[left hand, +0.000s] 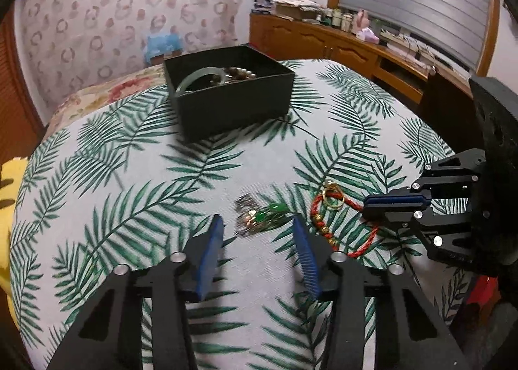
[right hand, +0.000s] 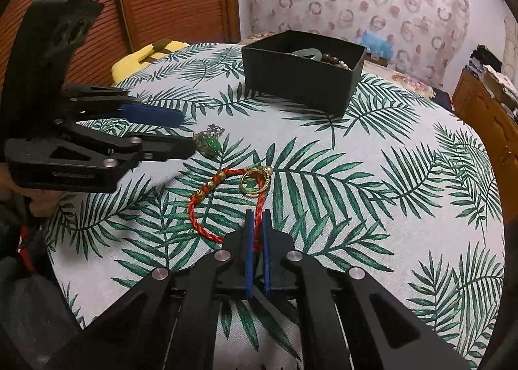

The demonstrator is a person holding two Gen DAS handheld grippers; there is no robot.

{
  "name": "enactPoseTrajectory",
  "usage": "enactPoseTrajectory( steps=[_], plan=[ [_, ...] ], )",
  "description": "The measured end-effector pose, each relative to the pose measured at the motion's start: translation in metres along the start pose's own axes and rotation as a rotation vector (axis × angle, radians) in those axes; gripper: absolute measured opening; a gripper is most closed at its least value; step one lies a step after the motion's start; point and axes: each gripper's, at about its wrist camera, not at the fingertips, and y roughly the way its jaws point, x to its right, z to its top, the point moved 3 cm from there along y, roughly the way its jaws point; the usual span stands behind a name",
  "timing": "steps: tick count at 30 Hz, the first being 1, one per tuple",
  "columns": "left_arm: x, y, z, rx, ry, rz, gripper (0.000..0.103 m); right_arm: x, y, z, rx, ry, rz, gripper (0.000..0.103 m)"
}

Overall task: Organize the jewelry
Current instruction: 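Grasp the green pendant with the left tool while the right tool grips the red cord bracelet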

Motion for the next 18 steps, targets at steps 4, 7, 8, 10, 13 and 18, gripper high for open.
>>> enactPoseTrajectory(
  steps=[4, 7, 8, 10, 13, 18],
  plan=[
    [0.005, 0.008, 0.004, -0.016, 0.028, 0.005, 0.025, 0.000, 0.000, -0.001, 0.004, 0.009, 0.008, 0.006],
    [0.006, 0.011, 0.008, -0.019, 0.046, 0.018, 0.025, 0.002, -0.001, -0.002, 0.005, 0.022, 0.022, 0.006],
    [0.007, 0.012, 0.008, -0.021, 0.048, 0.021, 0.025, 0.002, -0.001, -0.002, 0.006, 0.024, 0.024, 0.006],
    [0.007, 0.013, 0.009, -0.023, 0.054, 0.024, 0.025, 0.002, -0.001, -0.002, 0.007, 0.027, 0.026, 0.006],
    [0.007, 0.014, 0.010, -0.021, 0.064, 0.022, 0.016, 0.004, -0.001, -0.002, 0.008, 0.031, 0.029, 0.006],
    [0.009, 0.011, 0.014, -0.007, 0.078, 0.008, 0.007, 0.003, -0.002, -0.002, 0.009, 0.033, 0.030, 0.006]
  ],
)
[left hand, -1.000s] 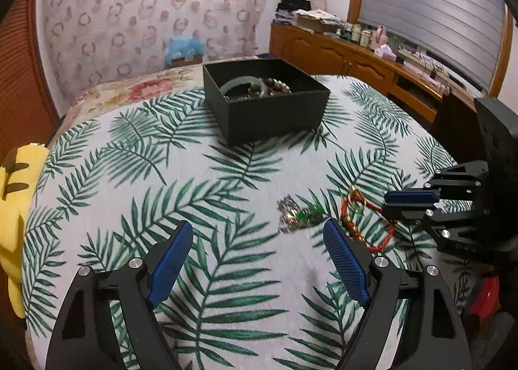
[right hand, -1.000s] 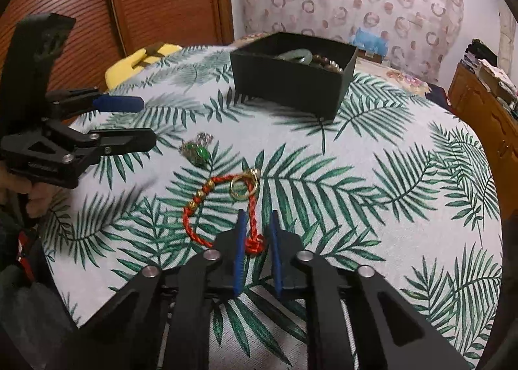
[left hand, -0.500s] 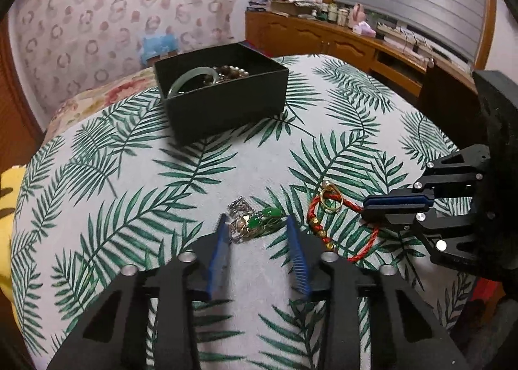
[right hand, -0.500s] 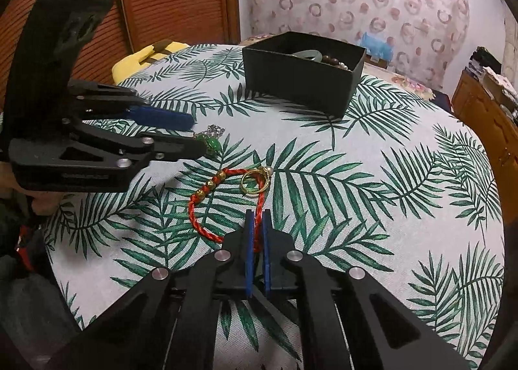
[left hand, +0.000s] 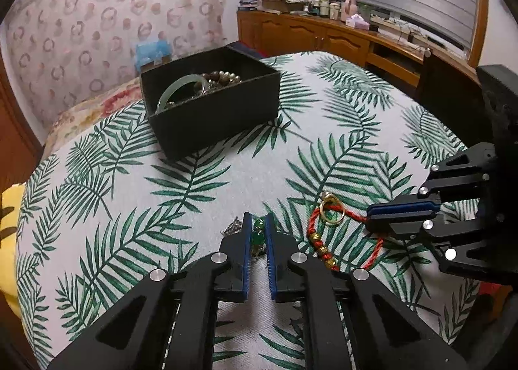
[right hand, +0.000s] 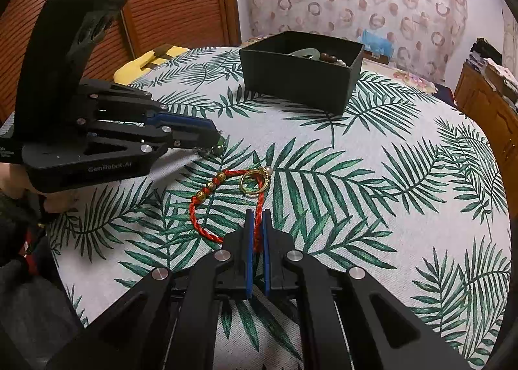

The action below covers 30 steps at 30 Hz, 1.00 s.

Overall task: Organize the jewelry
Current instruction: 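Grasp the green pendant with the left tool while the right tool grips the red cord bracelet, then carry the pendant and red cord bracelet into the box and open both tools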

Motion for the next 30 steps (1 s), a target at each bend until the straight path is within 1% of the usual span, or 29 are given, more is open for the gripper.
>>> enactPoseTrajectory(
  steps=[2, 7, 10, 17, 20, 24, 30],
  plan=[
    [-0.003, -0.003, 0.003, 0.013, -0.012, 0.001, 0.007, 0.000, 0.000, 0.000, 0.000, -0.001, -0.001, 0.006],
    [-0.021, -0.017, 0.010, 0.061, -0.080, -0.013, 0.007, 0.000, 0.000, 0.000, -0.001, 0.000, 0.001, 0.006],
    [-0.031, -0.026, 0.014, 0.086, -0.117, -0.033, 0.007, 0.001, 0.000, 0.000, -0.001, 0.000, 0.001, 0.006],
    [-0.038, -0.044, 0.021, 0.132, -0.136, 0.000, 0.007, 0.000, 0.000, 0.001, -0.001, -0.003, 0.001, 0.006],
    [-0.040, -0.051, 0.023, 0.154, -0.144, 0.012, 0.007, 0.000, 0.000, 0.003, -0.002, -0.007, 0.006, 0.003],
    [-0.042, -0.059, 0.026, 0.179, -0.149, 0.018, 0.007, -0.002, -0.010, 0.013, 0.037, -0.006, 0.014, 0.003],
    [-0.041, -0.065, 0.028, 0.201, -0.155, 0.018, 0.007, -0.006, -0.033, 0.039, 0.103, -0.037, -0.007, 0.003]
  ],
)
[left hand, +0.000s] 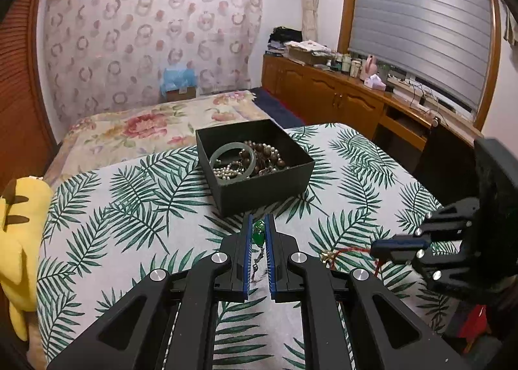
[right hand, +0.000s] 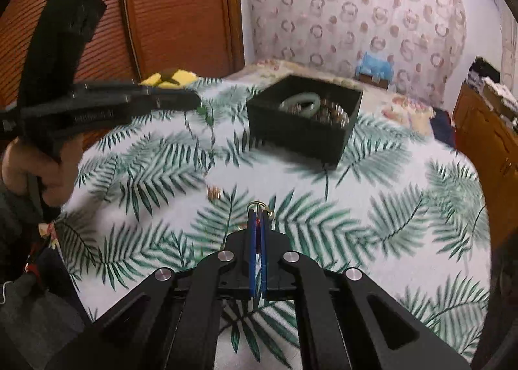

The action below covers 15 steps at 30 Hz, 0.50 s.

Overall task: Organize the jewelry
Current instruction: 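Carry the pendant and red cord bracelet into the box and open both tools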

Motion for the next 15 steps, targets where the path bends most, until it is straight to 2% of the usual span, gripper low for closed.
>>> enactPoseTrajectory(
  steps=[6, 15],
  plan=[
    [0.000, -0.004, 0.005, 0.019, -0.004, -0.004, 0.007, 0.004, -0.014, 0.019, 0.040, -0.012, -0.016, 0.003],
    [-0.003, -0.010, 0.022, 0.055, -0.003, 0.012, 0.007, 0.020, -0.013, 0.044, 0.060, -0.009, -0.046, 0.003]
  ],
)
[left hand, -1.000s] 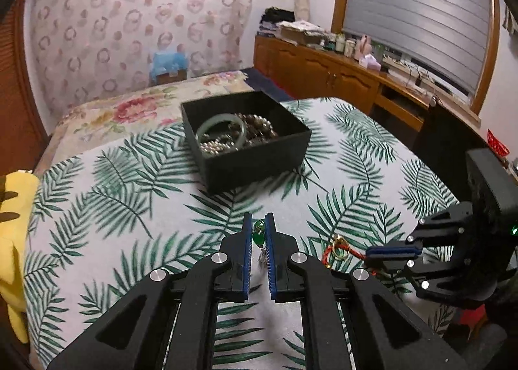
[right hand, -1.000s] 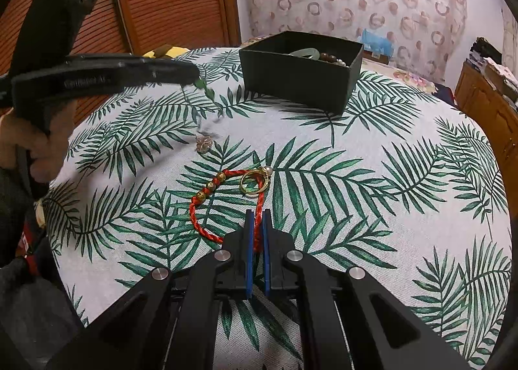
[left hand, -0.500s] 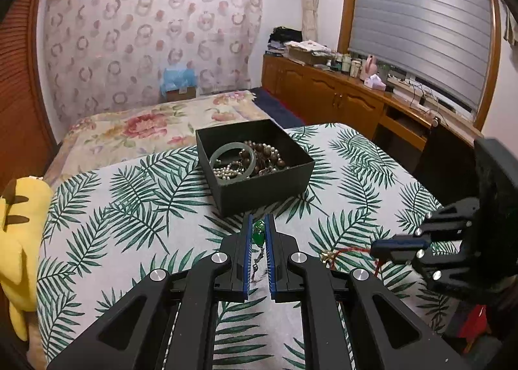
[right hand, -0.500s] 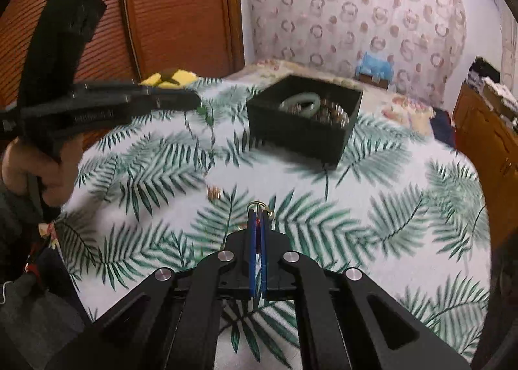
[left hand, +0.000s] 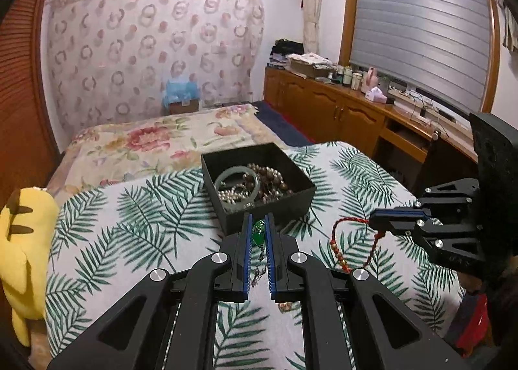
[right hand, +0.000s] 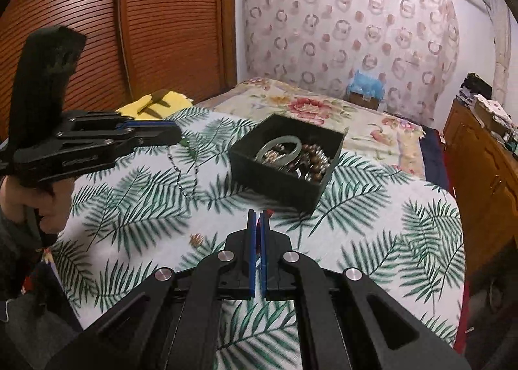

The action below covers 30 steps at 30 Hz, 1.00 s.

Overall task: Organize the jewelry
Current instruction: 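Carry the pendant and red cord bracelet into the box and open both tools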

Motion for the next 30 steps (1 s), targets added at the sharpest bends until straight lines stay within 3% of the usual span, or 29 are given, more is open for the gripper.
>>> enactPoseTrajectory(
  steps=[15, 30],
  plan=[
    [-0.007, 0.017, 0.036, 0.023, 0.011, 0.030, 0.007, 0.038, 0.038, 0.068, 0.039, 0.015, -0.064, 0.003],
    [-0.001, 0.043, 0.056, 0.007, 0.027, 0.035, 0.007, 0.056, 0.092, 0.058, -0.026, 0.108, -0.017, 0.007]
  ],
)
